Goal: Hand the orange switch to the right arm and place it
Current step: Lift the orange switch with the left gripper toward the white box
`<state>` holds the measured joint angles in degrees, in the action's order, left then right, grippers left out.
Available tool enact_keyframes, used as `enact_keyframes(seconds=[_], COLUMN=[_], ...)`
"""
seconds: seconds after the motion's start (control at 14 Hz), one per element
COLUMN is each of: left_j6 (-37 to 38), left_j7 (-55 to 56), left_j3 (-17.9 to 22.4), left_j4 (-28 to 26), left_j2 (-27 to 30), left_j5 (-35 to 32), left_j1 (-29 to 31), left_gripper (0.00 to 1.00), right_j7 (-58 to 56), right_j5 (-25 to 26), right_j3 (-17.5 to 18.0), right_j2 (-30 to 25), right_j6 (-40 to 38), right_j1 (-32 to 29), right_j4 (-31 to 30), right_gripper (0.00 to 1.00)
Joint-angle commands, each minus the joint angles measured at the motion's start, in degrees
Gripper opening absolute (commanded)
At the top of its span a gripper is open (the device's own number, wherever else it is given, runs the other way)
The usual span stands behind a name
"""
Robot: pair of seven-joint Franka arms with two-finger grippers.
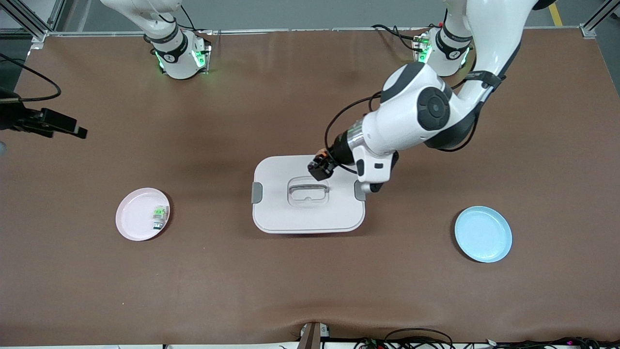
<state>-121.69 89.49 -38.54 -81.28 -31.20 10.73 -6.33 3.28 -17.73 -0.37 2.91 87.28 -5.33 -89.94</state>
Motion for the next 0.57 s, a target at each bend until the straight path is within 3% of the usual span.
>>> enact_keyframes(seconds=[0.0, 0.36, 0.5], left_j6=[0.3, 0.3, 0.3], left_j7=[8.1, 15.5, 15.6], left_j3=[0.1, 0.0, 0.0], left_j4=[4.2, 5.0, 5.0], left_j2=[-1.8, -1.8, -1.7], left_j5=[0.9, 2.9, 5.8], left_j1=[-3.2, -6.6, -7.3], left_gripper=[0.11, 0.1, 0.1], right_j7=[7.2, 16.7, 19.9], right_j5=[-6.5, -13.5, -13.7], right_j3=[0.7, 1.5, 1.9], right_j2=[-8.0, -23.0, -24.4], right_j6=[9.3, 33.0, 38.5], right_j1=[0.4, 11.1, 16.6], right_j4=[-11.6, -34.1, -37.1], right_gripper=[1.0, 1.0, 1.0])
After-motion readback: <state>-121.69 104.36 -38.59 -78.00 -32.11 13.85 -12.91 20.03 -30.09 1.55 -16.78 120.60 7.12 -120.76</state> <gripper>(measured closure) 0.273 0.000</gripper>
